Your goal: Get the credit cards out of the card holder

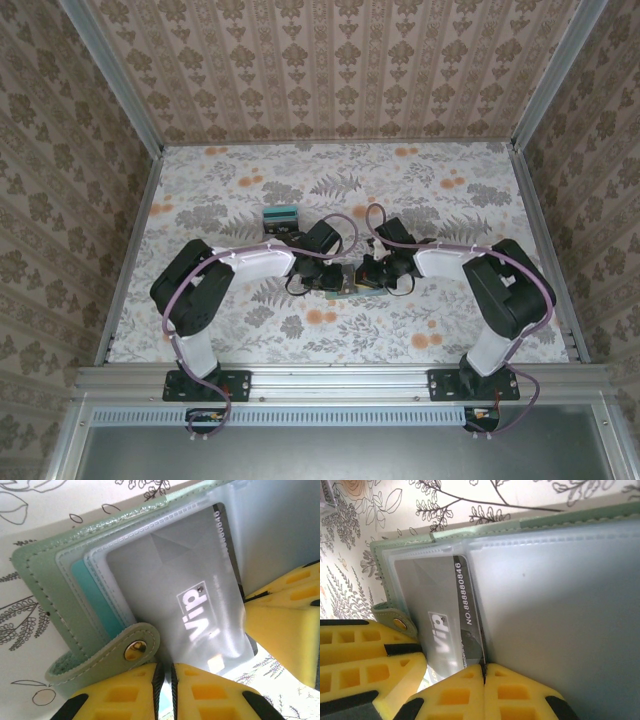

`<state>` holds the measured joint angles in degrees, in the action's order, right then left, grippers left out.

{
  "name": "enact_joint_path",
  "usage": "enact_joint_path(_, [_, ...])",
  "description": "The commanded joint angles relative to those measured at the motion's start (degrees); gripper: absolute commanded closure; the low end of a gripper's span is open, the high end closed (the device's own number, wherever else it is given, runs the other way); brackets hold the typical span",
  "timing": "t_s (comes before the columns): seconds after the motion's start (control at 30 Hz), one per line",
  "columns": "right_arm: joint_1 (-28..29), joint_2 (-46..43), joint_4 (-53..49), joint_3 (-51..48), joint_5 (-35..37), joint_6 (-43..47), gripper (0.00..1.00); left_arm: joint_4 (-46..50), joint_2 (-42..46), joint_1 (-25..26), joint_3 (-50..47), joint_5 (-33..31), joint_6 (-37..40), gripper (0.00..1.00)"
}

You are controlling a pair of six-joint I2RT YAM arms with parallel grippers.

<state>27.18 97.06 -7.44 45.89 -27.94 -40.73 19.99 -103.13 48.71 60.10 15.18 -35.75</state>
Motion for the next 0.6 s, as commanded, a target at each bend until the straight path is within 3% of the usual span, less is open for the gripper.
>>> enact_joint_path(0.0, [-2.4, -2.8, -1.9, -2.4, 0.9, 0.8, 1.00, 1.5, -0.4, -0.2, -1.6, -0.1, 1.1, 0.84])
enact_joint_path(0.3, [-3.8, -4.9, -2.6, -4.1, 0.3, 2.2, 1.00, 1.3, -0.1, -0.6, -2.2, 0.2, 1.0, 0.85])
enact_joint_path(0.57, [-6.5, -13.6, -7.1, -4.7, 1.0, 5.5, 1.00, 1.3, 1.2, -0.7, -1.9, 0.2, 0.8, 0.84])
